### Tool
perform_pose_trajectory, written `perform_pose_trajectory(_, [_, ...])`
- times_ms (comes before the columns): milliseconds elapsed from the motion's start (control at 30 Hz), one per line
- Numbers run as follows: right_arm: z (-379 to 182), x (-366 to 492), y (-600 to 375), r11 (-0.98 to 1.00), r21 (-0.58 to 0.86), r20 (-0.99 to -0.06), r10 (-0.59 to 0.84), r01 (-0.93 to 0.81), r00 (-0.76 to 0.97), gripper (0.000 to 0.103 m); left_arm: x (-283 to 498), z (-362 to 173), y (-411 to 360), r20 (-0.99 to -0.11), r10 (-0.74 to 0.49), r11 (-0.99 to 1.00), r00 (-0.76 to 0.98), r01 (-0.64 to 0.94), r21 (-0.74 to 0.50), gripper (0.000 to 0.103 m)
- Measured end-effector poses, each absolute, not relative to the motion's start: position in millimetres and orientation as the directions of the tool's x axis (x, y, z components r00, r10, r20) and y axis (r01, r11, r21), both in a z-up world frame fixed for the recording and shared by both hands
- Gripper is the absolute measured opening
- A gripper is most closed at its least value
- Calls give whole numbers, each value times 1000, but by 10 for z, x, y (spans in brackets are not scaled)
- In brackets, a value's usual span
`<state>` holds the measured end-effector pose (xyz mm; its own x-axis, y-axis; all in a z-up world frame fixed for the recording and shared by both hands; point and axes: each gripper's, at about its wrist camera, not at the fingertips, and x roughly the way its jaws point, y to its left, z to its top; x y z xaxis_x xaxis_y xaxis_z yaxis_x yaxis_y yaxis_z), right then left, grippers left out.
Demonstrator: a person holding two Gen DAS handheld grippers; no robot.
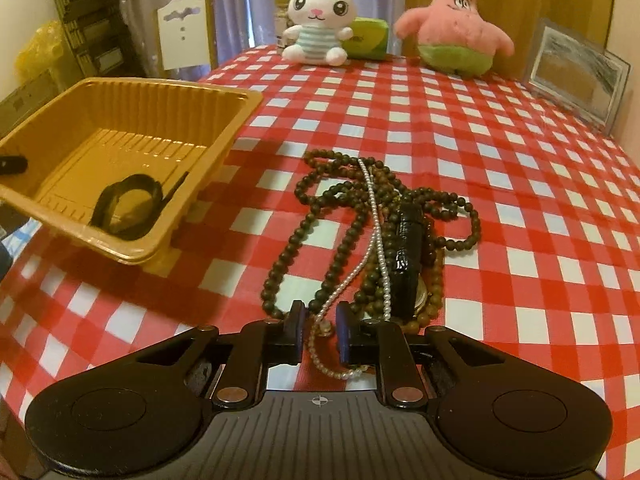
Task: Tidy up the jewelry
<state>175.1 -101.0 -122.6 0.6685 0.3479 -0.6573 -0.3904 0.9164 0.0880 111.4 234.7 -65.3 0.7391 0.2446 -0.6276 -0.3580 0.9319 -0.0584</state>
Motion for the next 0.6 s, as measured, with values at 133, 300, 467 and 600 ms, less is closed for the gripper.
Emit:
perform_pose_trajectory(133, [-1258, 1756, -996, 914, 91, -673, 349, -395, 652, 10, 1109, -644, 2360, -629, 244, 932, 738, -358, -58, 8])
perform_pose_trajectory(300, [-1280, 1783, -1045, 928, 129, -669, 342, -350, 660, 10, 1110, -645, 2358, -628, 243, 932, 739, -357, -59, 8])
perform_pose_trajectory(467, [-1272, 1777, -1061, 926, 135, -665, 349, -354, 660, 9, 1102, -644, 2370, -630, 242, 932, 738, -357, -60, 8])
perform_pose_trajectory(600, [-1268, 1816, -1095, 927, 188, -675, 362, -324, 643, 9, 1096, -646, 2376, -629, 241, 933, 739, -356, -61, 8])
